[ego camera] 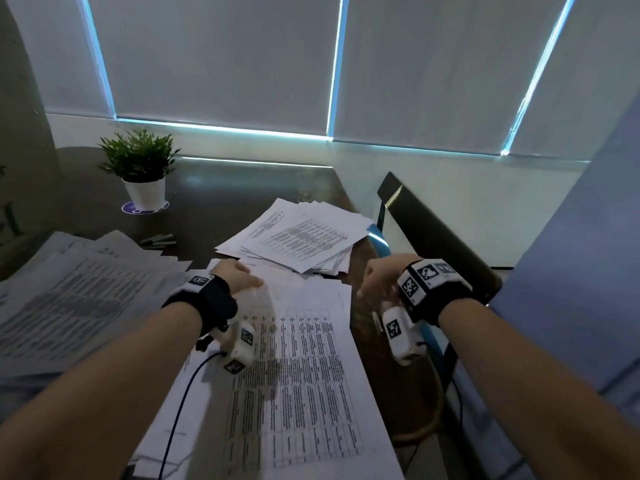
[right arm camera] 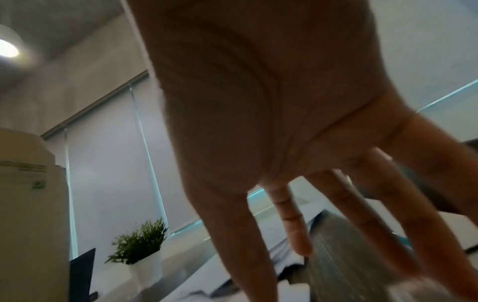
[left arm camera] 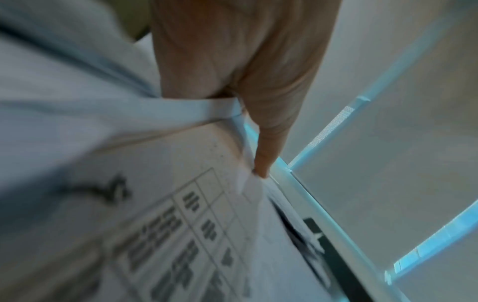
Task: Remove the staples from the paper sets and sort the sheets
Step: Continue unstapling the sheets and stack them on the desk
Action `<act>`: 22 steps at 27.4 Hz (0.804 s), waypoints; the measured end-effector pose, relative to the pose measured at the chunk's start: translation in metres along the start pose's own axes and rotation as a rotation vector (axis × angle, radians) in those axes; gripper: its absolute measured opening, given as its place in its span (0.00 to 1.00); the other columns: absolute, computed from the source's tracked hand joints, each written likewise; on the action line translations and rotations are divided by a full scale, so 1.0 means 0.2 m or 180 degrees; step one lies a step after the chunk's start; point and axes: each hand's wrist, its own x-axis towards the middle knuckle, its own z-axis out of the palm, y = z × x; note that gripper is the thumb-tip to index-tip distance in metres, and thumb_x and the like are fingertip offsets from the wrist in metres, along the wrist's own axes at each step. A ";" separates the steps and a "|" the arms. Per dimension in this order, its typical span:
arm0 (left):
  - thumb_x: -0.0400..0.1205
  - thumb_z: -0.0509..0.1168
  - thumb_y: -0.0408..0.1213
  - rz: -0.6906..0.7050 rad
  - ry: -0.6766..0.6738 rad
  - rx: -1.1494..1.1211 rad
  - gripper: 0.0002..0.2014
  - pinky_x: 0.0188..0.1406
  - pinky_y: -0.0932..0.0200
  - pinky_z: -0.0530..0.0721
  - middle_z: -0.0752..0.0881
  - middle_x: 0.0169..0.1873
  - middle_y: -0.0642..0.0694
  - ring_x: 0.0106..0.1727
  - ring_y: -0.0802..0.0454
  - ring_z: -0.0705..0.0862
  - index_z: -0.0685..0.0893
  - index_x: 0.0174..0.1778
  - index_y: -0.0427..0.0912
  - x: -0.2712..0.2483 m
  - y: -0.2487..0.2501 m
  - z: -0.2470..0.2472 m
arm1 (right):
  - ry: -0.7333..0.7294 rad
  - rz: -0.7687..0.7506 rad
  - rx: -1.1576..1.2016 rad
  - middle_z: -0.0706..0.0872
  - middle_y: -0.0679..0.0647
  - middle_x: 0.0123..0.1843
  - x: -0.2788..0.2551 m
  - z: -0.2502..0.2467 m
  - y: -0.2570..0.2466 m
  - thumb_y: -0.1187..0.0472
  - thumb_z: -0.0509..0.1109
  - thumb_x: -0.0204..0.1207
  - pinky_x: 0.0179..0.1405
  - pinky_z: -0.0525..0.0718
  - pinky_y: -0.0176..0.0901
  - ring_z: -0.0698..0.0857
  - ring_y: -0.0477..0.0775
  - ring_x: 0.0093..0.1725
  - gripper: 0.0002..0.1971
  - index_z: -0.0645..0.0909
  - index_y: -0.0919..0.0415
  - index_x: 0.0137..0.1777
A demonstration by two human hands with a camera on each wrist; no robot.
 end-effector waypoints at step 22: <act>0.68 0.75 0.37 -0.0724 -0.0701 -0.0390 0.11 0.60 0.44 0.82 0.85 0.55 0.30 0.59 0.32 0.82 0.87 0.40 0.33 -0.11 -0.09 0.05 | 0.0218 -0.0011 -0.0222 0.68 0.55 0.83 -0.13 0.28 0.17 0.62 0.63 0.82 0.70 0.77 0.46 0.74 0.58 0.77 0.33 0.58 0.42 0.85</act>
